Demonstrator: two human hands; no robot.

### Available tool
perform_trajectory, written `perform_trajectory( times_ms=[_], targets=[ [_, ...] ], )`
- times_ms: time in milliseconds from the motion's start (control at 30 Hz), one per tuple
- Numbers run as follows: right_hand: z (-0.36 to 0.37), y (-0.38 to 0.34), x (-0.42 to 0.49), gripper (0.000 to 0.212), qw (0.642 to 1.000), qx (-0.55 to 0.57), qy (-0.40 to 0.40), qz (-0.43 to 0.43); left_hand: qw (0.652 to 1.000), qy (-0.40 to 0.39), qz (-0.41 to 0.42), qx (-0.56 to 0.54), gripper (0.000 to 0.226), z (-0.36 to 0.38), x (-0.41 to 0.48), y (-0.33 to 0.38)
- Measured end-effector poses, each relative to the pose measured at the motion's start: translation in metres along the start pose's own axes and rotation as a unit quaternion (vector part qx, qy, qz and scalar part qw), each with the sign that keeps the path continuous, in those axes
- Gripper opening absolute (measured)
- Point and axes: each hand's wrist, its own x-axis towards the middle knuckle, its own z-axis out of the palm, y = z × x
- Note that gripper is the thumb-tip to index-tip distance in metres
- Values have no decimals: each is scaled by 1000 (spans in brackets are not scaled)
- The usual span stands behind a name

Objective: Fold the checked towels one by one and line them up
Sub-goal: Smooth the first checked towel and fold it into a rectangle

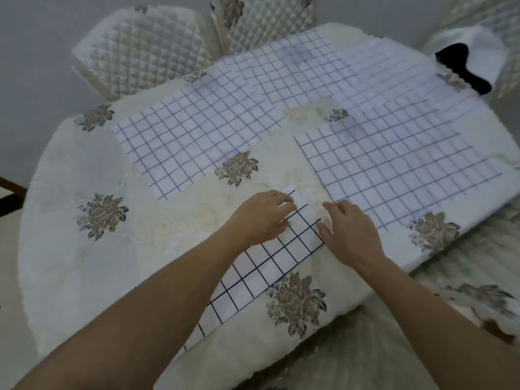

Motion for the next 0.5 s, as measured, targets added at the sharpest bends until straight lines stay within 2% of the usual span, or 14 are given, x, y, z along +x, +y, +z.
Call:
perform_trajectory(
  times_ms=[267,500],
  targets=[
    [32,-3,8,21,996,54,4,73,994,-80,77,-13,41,20,64,-14],
    [31,-5,18,38,989,90,-39,114,989,-106,105,-16,42,26,79,-21]
  ],
)
